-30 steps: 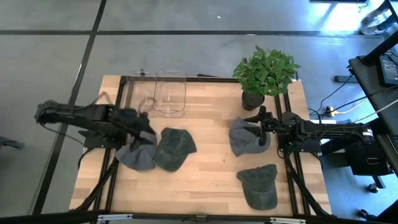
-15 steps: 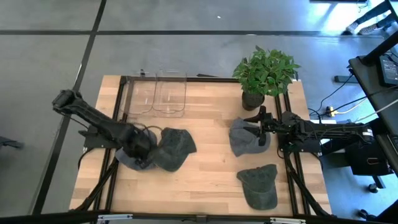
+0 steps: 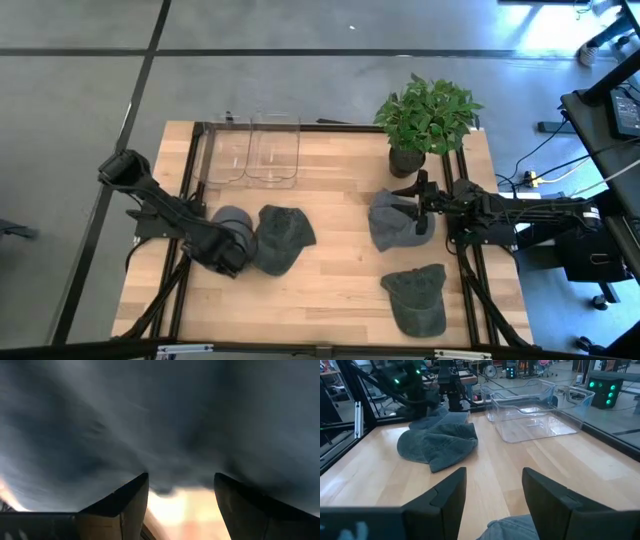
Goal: Pick & Place hat
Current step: Put the left gray cap into the left transparent bin
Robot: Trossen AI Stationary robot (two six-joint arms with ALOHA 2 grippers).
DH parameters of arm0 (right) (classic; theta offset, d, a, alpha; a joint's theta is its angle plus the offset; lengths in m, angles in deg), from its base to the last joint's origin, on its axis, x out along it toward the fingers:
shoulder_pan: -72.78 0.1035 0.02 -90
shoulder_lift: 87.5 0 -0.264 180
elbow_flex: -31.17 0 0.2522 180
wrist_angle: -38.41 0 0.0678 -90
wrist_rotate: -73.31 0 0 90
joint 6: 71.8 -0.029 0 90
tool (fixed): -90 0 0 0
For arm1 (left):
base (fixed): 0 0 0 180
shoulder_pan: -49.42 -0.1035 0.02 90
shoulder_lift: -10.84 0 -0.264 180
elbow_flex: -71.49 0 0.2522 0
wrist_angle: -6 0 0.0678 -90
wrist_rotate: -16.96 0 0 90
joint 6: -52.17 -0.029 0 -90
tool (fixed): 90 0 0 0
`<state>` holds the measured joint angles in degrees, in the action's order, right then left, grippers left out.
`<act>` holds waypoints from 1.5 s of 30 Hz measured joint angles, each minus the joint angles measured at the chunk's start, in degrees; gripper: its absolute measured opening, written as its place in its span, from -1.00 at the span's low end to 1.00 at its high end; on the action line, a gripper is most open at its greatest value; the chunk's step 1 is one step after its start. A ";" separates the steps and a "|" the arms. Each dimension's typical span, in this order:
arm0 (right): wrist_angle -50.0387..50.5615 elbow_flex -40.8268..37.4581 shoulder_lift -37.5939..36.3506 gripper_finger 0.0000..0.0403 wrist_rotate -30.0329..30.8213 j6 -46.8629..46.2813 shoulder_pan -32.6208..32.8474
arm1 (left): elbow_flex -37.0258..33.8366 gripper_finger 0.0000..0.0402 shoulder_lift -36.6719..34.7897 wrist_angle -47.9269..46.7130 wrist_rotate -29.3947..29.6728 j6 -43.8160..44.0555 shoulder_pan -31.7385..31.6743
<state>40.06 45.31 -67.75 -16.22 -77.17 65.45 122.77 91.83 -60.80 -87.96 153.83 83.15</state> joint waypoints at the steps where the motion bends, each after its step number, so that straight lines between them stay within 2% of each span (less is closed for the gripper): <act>1: -0.05 0.00 0.00 -0.05 0.00 0.02 0.00 | -0.94 0.09 0.00 0.03 -0.15 0.92 -0.02; 6: -0.03 0.00 -0.01 -0.05 0.00 -0.15 0.00 | -5.43 0.09 -0.46 5.86 -2.10 3.88 -0.06; 8: -0.03 0.00 0.00 -0.05 0.00 -0.16 0.00 | -5.86 0.07 -0.46 9.40 -3.21 3.61 -0.12; 11: -0.03 0.00 -0.01 -0.05 0.00 0.00 0.00 | -5.97 0.00 -0.40 9.89 -3.69 3.50 -0.15; 17: -0.03 0.00 -0.02 -0.05 0.00 1.08 0.00 | -6.03 -0.34 -0.29 10.55 -3.65 3.48 -0.19; 25: -0.03 0.00 -0.01 -0.05 0.00 1.33 0.00 | -6.14 -0.92 -0.31 9.00 -4.46 -2.27 -0.64; 28: -0.03 0.00 0.00 -0.05 0.00 1.35 0.00 | -4.47 -0.94 -1.11 5.47 -2.86 -6.14 -1.43; 32: -0.03 0.00 -0.01 -0.05 0.00 1.35 0.00 | 0.64 -0.97 -4.35 -0.80 -2.15 -10.54 -3.09; 40: -0.03 0.00 -0.02 -0.05 0.00 2.41 0.00 | 16.71 -0.97 -9.85 -23.74 0.96 -21.02 -6.90; 45: -0.03 0.00 0.00 -0.05 0.00 2.86 0.00 | 27.95 -0.97 -9.90 -32.12 2.45 -34.54 -9.38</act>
<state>40.03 45.31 -67.76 -16.22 -74.31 65.45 150.71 81.93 -92.92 -85.52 119.29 73.77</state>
